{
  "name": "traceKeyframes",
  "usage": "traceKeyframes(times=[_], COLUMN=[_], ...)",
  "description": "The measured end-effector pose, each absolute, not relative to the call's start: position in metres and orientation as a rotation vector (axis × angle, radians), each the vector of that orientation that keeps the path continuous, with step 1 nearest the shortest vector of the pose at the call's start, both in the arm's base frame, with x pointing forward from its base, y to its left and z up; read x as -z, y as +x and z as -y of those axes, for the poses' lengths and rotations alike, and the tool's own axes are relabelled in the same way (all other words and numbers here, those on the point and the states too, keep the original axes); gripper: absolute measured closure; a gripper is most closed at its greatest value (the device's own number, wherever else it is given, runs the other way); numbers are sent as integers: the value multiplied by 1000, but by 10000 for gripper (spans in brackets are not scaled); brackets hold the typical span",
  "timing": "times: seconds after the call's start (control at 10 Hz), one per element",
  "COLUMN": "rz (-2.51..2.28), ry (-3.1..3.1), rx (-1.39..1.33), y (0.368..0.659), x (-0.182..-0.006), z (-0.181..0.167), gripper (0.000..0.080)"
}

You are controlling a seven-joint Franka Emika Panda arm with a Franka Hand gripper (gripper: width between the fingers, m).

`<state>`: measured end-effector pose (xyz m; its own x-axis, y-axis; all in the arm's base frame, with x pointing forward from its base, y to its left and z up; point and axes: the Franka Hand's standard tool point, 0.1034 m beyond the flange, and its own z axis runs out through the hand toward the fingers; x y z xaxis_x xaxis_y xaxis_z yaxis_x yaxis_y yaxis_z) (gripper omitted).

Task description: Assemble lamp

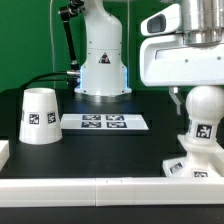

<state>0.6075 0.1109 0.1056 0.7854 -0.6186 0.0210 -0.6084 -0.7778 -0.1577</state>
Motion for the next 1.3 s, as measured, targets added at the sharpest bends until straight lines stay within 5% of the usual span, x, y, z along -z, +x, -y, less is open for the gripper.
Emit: traceKeyframes(times=[0.3,1.1,1.3], rz=[-775,-467,-76], ry=[-2904,-2984,-3054], rx=[125,112,95], y=[602,579,565], x=[-108,-110,-107], z=[-110,-120,-113], gripper=[103,101,101])
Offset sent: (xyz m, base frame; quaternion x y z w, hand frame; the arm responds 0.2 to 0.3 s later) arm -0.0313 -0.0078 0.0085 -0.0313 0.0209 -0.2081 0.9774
